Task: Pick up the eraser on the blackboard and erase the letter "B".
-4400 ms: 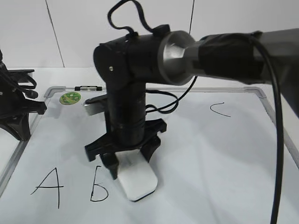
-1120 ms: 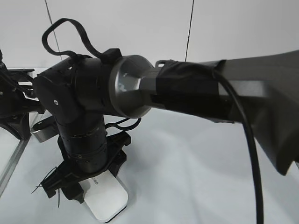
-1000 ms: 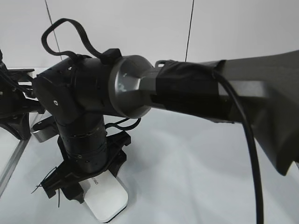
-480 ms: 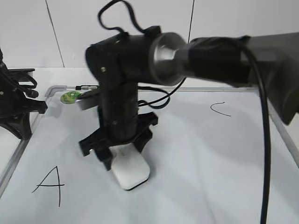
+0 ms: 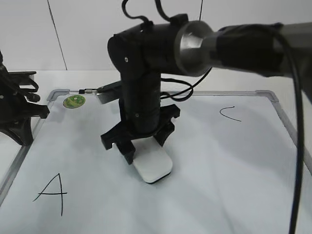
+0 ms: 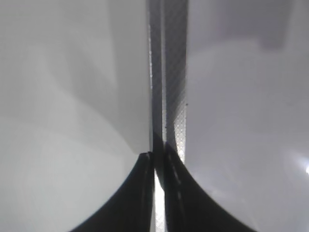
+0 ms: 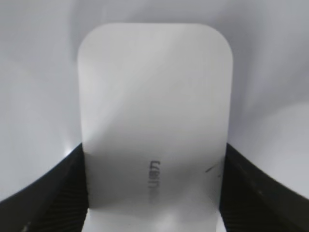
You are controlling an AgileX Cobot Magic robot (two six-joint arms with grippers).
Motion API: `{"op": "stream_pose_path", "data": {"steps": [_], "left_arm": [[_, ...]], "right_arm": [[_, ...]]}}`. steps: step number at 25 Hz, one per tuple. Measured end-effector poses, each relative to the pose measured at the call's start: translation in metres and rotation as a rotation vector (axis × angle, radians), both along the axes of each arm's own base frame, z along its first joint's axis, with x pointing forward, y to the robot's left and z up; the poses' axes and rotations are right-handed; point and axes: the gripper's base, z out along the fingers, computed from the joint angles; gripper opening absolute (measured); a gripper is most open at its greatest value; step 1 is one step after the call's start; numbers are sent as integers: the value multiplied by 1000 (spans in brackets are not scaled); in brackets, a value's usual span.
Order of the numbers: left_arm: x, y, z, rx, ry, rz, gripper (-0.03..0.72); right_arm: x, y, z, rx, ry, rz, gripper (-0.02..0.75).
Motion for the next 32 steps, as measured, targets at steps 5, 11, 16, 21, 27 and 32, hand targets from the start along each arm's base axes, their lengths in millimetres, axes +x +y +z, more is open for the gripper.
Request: {"op": "stream_pose_path", "data": {"steps": [5,11,16,21,27,32], "left_arm": [[0,0,0,0,0,0,31],[0,0,0,0,0,0,31],[0,0,0,-1,0,0,31],[0,-1,0,-7,1,5,31],[0,-1,0,-12,1,8,31],[0,-1,0,-14,1,9,31]], "right_arm": [[-2,-14,50,64,-90,-10,548],[3,-66,86,90,-128,-110,548],[7,-126,94,69,-118,-243,548],[-2,-182,83,22,-60,-368,546],[-5,-232,67,-20,3,-491,546],[2,-271,66,-13,6,-581,545]]}}
